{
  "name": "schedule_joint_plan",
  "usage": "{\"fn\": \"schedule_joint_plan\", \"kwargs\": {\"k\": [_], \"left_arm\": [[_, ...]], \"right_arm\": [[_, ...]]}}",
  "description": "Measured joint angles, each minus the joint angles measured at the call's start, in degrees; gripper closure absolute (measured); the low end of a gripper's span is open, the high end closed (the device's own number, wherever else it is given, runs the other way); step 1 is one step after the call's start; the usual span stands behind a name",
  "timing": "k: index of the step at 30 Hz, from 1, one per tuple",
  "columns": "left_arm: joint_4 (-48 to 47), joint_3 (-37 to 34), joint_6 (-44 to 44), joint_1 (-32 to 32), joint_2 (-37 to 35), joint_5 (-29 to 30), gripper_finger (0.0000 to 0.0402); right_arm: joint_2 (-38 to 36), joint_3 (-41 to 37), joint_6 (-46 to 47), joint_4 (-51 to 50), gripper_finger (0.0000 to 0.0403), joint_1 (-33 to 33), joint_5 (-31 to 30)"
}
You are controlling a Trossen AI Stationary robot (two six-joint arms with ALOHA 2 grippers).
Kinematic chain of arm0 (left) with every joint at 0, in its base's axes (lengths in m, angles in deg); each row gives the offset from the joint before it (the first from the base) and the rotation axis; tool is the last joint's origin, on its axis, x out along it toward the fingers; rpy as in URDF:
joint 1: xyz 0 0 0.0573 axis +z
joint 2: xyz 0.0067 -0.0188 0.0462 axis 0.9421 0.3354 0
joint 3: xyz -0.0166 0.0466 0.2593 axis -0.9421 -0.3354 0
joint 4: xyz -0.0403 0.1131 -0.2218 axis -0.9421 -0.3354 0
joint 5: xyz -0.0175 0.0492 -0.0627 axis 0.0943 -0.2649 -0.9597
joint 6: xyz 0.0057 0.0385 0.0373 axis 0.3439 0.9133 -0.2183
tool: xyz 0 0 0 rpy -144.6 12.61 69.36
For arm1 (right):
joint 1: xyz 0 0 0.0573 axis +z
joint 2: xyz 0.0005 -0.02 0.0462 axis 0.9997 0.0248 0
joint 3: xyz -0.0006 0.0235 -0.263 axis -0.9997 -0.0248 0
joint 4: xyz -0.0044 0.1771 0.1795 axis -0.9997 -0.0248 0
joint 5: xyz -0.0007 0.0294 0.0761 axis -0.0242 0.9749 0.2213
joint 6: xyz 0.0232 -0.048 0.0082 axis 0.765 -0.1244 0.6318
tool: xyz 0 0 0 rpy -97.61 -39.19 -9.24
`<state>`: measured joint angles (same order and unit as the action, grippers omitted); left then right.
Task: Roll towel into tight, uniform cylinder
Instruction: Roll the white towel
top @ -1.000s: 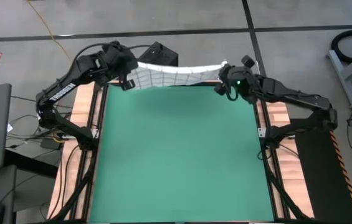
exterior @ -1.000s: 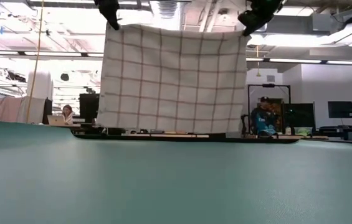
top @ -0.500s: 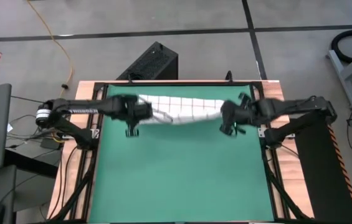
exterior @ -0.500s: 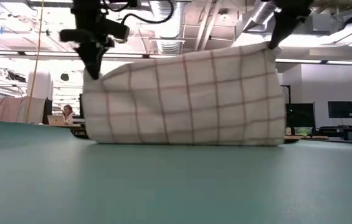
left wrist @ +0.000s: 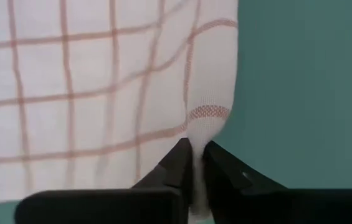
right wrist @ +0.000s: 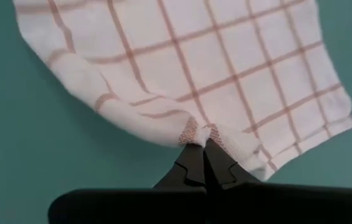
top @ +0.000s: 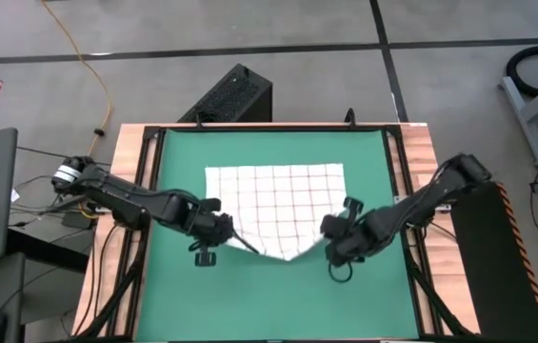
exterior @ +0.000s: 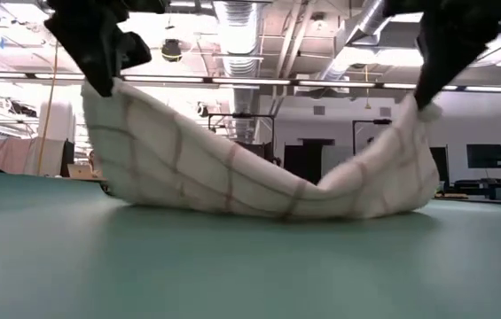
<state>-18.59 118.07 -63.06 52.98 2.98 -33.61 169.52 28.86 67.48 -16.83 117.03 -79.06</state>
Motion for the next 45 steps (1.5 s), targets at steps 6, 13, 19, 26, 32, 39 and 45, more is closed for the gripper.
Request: {"fn": "schedule_joint_plan", "kwargs": {"k": [6,13,19,26,32,39,45], "left_arm": [[1.4,-2.8,-0.5,-1.6,0.4,-0.7,0.0319],[3.5,-7.2,-10.9,-1.6,0.4,-10.2,0.0267],[14.5,-7.4,-27.2,-4.3,0.4,5.6,0.0275],[24.2,-7.4,-39.5,-10.4,0.4,13.3,0.0387],[22.5,-8.0,-47.8,-16.1,3.2,21.3,0.0401],[23.6,-8.2,-54.0,-19.7,12.3,16.8,0.0401],[24.4,-8.2,-56.5,-20.5,17.8,13.5,0.0401]], "right_arm": [[4.7,0.0,-0.2,1.2,0.0403,2.2,2.4],[3.7,0.0,-0.2,0.9,0.0403,2.7,2.6],[3.1,0.0,0.0,1.6,0.0403,3.6,3.4],[3.0,0.0,1.7,3.7,0.0403,6.0,4.1],[3.0,0.0,2.4,4.4,0.0403,6.2,4.1],[3.0,0.0,3.4,6.4,0.0403,6.2,5.8],[3.0,0.0,1.0,9.0,0.0403,6.4,7.7]]}}
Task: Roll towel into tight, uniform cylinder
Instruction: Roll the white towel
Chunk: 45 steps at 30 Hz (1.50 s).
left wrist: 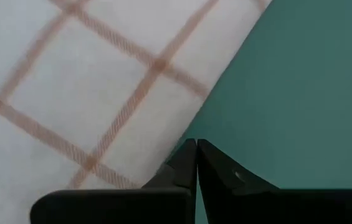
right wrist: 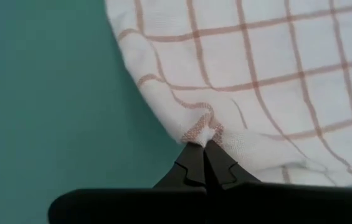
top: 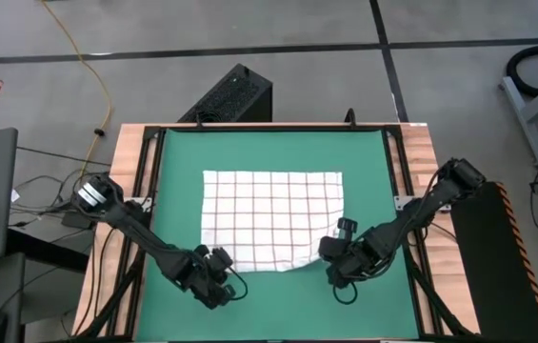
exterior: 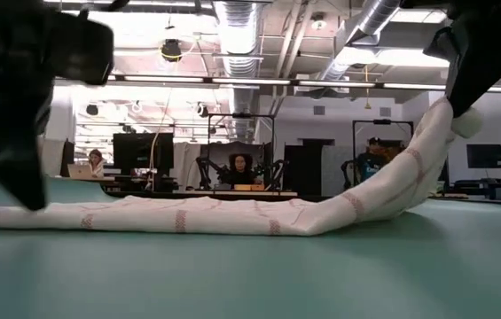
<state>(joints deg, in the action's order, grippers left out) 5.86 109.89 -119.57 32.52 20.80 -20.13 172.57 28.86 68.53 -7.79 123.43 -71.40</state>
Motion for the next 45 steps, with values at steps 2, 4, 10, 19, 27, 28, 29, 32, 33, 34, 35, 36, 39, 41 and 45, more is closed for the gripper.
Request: {"fn": "schedule_joint_plan", "kwargs": {"k": [2,4,10,19,27,28,29,32,33,34,35,36,39,41,45], "left_arm": [[-0.6,0.0,0.5,-0.4,1.2,-0.8,0.0401],[-1.2,0.0,1.3,-0.4,2.0,-0.7,0.0402],[-5.1,-0.8,2.7,-0.1,2.0,-0.7,0.0402],[-10.1,-0.7,-0.7,1.4,0.5,8.1,0.0401],[-8.2,1.9,-2.2,1.2,-0.3,8.8,0.0401],[-8.0,2.1,-2.0,1.0,-0.3,6.8,0.0401],[-8.1,2.3,-1.9,0.7,-0.3,5.4,0.0401],[-8.7,2.4,-1.5,-0.5,-0.3,3.9,0.0401],[-9.3,2.4,-1.7,-0.7,-0.3,3.8,0.0401],[-10.1,2.4,-2.0,-0.9,-0.3,3.7,0.0401],[-10.6,2.4,-2.2,-0.8,-0.3,3.6,0.0401],[-10.7,2.4,-2.4,-0.8,-0.3,3.4,0.0401],[-10.9,2.4,-2.1,-0.7,-0.3,2.7,0.0401],[-10.9,2.4,-1.5,-0.7,-0.3,2.5,0.0401],[-11.1,2.4,-0.8,-0.7,-0.3,1.5,0.0401]], "right_arm": [[0.0,0.3,-1.7,1.0,0.0403,0.0,1.1],[0.0,1.1,-3.2,1.6,0.0403,-0.1,2.0],[0.0,3.4,-9.4,3.1,0.0403,-1.4,2.4],[1.6,3.5,-22.3,10.2,0.0403,-5.9,9.8],[5.8,7.2,-35.1,17.7,0.0403,-12.4,12.2],[6.4,8.2,-36.0,17.7,0.0403,-13.1,12.7],[6.9,9.0,-37.1,17.8,0.0403,-13.7,12.7],[9.4,12.4,-41.9,19.5,0.0403,-14.8,12.8],[10.5,13.7,-43.7,20.4,0.0403,-14.9,12.9],[11.7,15.3,-45.4,21.1,0.0403,-15.1,13.0],[13.0,17.0,-47.4,21.7,0.0403,-15.3,13.0],[14.5,18.9,-49.5,22.1,0.0403,-15.6,13.0],[19.1,25.2,-54.9,22.1,0.0403,-16.4,13.0],[22.1,29.2,-57.4,22.0,0.0403,-17.1,13.0],[27.1,36.0,-63.4,22.0,0.0403,-18.2,13.0]]}}
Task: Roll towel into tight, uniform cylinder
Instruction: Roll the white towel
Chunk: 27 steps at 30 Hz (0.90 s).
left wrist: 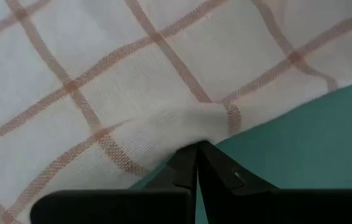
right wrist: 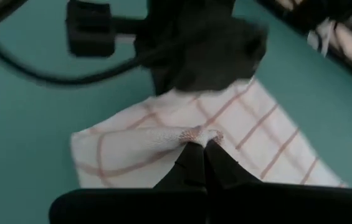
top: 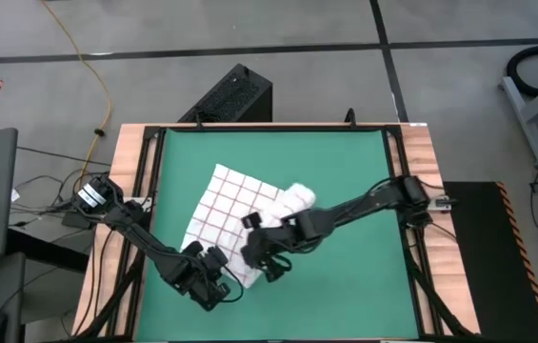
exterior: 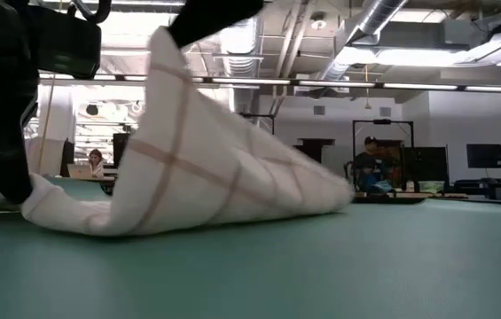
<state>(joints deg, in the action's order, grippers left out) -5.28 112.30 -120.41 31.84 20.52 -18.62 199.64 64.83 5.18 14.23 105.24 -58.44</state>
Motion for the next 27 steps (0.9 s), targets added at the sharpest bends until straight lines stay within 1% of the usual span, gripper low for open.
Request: {"fn": "schedule_joint_plan", "kwargs": {"k": [3,6,9,12,14,15,18,19,23,27], "left_arm": [[-0.2,0.2,1.7,0.0,0.0,-3.4,0.0401],[-2.2,1.7,2.3,0.0,0.0,-7.0,0.0401],[-6.0,4.6,3.9,-0.8,0.0,-7.7,0.0401],[-12.0,8.8,6.3,-1.3,0.0,-6.0,0.0401],[-15.2,11.2,6.1,-1.8,0.0,-1.9,0.0401],[-15.3,12.0,5.3,-2.1,0.0,1.6,0.0401],[-10.4,12.0,0.6,-3.7,0.0,16.5,0.0401],[-8.5,11.5,-0.1,-4.0,0.3,19.7,0.0401],[-2.9,7.3,-4.8,-4.7,1.8,25.8,0.0401],[7.3,2.7,-9.8,-5.6,3.4,34.7,0.0401]], "right_arm": [[3.0,3.6,-4.3,0.1,0.0403,-1.0,0.0],[4.7,4.6,-4.7,-0.8,0.0403,-2.2,0.1],[4.8,4.6,-3.8,-2.2,0.0403,-3.2,0.2],[4.4,4.5,-4.2,-1.7,0.0403,-4.1,0.2],[4.3,4.4,-4.4,-1.7,0.0403,-4.4,0.6],[4.3,4.4,-4.4,-1.5,0.0403,-4.5,0.6],[4.3,4.4,-4.6,-1.6,0.0403,-4.9,0.3],[4.2,4.4,-4.9,-1.9,0.0403,-4.8,-0.1],[3.3,4.4,-5.2,-4.0,0.0403,-5.1,-0.3],[2.0,4.4,-6.3,-6.7,0.0403,-5.4,-2.0]]}}
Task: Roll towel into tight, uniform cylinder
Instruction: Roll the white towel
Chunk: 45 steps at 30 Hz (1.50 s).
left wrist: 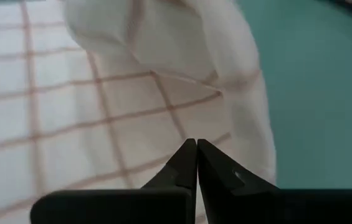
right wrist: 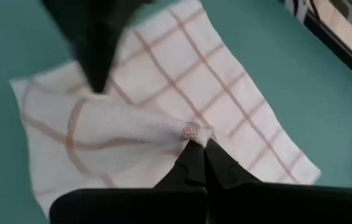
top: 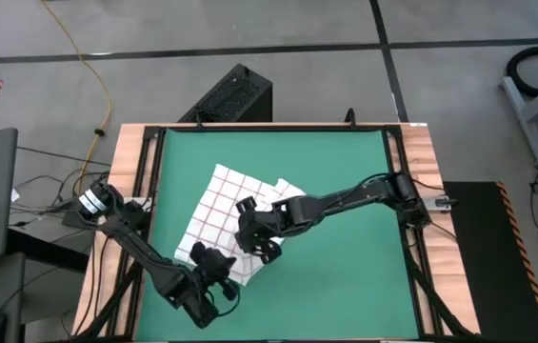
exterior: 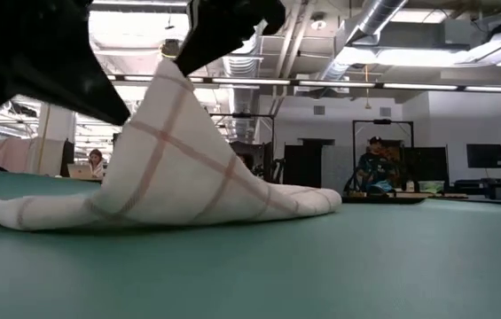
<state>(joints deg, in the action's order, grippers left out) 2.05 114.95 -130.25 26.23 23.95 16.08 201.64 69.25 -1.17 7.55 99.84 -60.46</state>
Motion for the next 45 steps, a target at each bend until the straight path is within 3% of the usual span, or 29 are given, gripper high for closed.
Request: {"fn": "schedule_joint_plan", "kwargs": {"k": [4,9,13,24,30,37,45], "left_arm": [[13.4,-3.2,-0.8,0.3,4.3,4.9,0.0401],[28.8,-3.1,5.4,1.6,9.5,5.1,0.0401],[34.3,-3.1,9.3,2.0,10.3,3.1,0.0401],[32.7,-3.1,13.9,2.3,10.4,-3.9,0.0401],[32.5,-3.1,14.7,2.5,10.4,-5.6,0.0401],[30.3,-2.0,15.9,2.7,10.0,-9.7,0.0401],[14.1,4.2,20.9,2.0,-0.7,-18.0,0.0401]], "right_arm": [[-1.2,0.0,-0.6,-1.0,0.0403,-0.7,-1.3],[-1.7,0.0,-0.5,-2.1,0.0403,-1.6,-1.3],[-1.5,0.0,-0.4,-0.9,0.0403,-1.6,0.3],[-1.0,0.0,-4.1,16.6,0.0403,-2.1,12.1],[3.6,0.0,-4.5,20.9,0.0403,-2.6,17.7],[5.5,0.0,-3.2,18.7,0.0403,-2.2,18.5],[5.1,0.0,-4.5,16.9,0.0403,-2.4,18.5]]}}
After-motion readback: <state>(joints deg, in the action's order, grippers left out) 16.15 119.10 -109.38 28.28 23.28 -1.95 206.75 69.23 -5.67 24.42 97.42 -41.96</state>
